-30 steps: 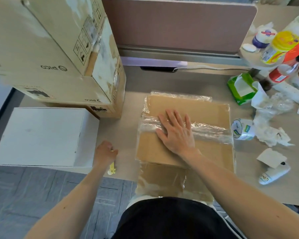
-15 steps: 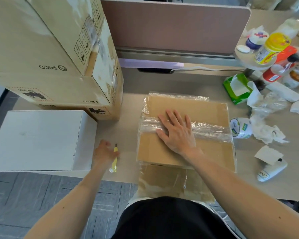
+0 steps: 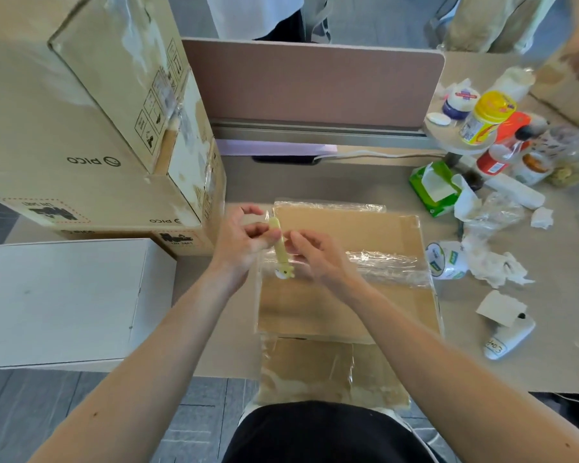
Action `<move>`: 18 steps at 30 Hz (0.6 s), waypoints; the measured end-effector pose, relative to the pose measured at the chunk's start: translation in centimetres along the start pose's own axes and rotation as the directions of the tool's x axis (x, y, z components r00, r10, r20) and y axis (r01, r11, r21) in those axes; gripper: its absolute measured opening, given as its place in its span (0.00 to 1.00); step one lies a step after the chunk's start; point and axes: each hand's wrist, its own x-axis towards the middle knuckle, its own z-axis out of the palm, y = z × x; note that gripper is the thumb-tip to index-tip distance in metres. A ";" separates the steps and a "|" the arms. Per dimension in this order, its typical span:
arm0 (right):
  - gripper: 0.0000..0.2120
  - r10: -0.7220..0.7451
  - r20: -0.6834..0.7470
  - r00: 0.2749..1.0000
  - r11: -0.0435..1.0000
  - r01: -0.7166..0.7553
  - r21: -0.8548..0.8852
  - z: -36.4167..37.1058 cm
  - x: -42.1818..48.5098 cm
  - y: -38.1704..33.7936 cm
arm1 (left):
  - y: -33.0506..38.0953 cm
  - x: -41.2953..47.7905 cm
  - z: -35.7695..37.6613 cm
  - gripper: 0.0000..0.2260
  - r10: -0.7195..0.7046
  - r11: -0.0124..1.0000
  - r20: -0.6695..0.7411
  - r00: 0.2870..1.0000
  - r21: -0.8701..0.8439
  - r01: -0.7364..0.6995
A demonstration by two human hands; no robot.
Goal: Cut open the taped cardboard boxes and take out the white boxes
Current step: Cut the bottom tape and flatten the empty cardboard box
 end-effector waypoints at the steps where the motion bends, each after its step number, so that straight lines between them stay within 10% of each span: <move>1: 0.23 0.027 0.059 0.998 0.989 -0.035 0.144 0.3 -0.1 -0.3 | 0.2 0.0 0.6 0.17 0.009 1.000 0.038 0.999 -0.027 -0.008; 8: 0.14 0.086 0.182 0.980 0.866 -0.164 0.473 -0.2 -0.4 -1.3 | -0.7 0.8 1.2 0.20 0.052 0.999 0.071 0.996 0.007 -0.053; 18: 0.05 -0.023 -0.036 0.999 0.960 0.012 -0.280 -2.7 1.6 0.5 | -6.3 1.5 -3.5 0.34 -0.077 0.836 0.218 0.973 0.546 -0.057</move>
